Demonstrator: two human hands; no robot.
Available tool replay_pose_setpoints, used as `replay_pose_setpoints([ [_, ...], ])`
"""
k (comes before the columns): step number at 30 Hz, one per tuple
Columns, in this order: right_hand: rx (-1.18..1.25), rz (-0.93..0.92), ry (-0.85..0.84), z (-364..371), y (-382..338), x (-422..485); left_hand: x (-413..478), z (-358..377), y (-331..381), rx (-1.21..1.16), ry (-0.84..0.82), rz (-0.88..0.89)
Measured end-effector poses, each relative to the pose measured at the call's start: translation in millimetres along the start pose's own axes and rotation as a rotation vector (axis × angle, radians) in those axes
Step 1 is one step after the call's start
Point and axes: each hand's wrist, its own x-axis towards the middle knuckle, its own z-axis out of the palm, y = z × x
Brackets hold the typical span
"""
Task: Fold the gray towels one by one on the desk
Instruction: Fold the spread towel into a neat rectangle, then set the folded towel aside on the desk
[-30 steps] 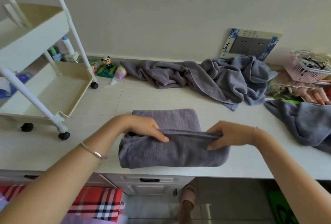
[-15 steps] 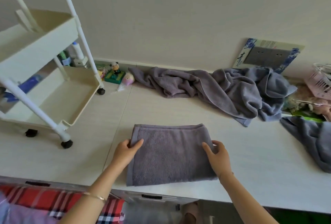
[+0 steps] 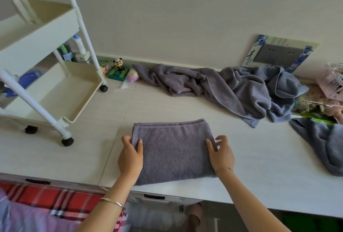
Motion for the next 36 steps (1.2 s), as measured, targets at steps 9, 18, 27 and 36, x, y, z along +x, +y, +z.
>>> replay_pose_setpoints([
  [9, -0.274, -0.572, -0.167, 44.9, -32.9, -35.6, -37.5, 37.6, 42.7, 0.402, -0.203, 0.539],
  [18, -0.488, -0.575, -0.214, 32.5, 5.1, -6.0, -12.2, 33.6, -4.3, 0.570, -0.285, 0.247],
  [27, -0.426, -0.350, -0.248, 3.5, 22.8, 10.1, -10.3, 8.1, -6.4, 0.286, -0.278, 0.082],
  [36, 0.083, 0.240, -0.456, -25.8, 23.5, 3.6, -5.0, -29.2, -0.6, 0.210, -0.501, -0.142],
])
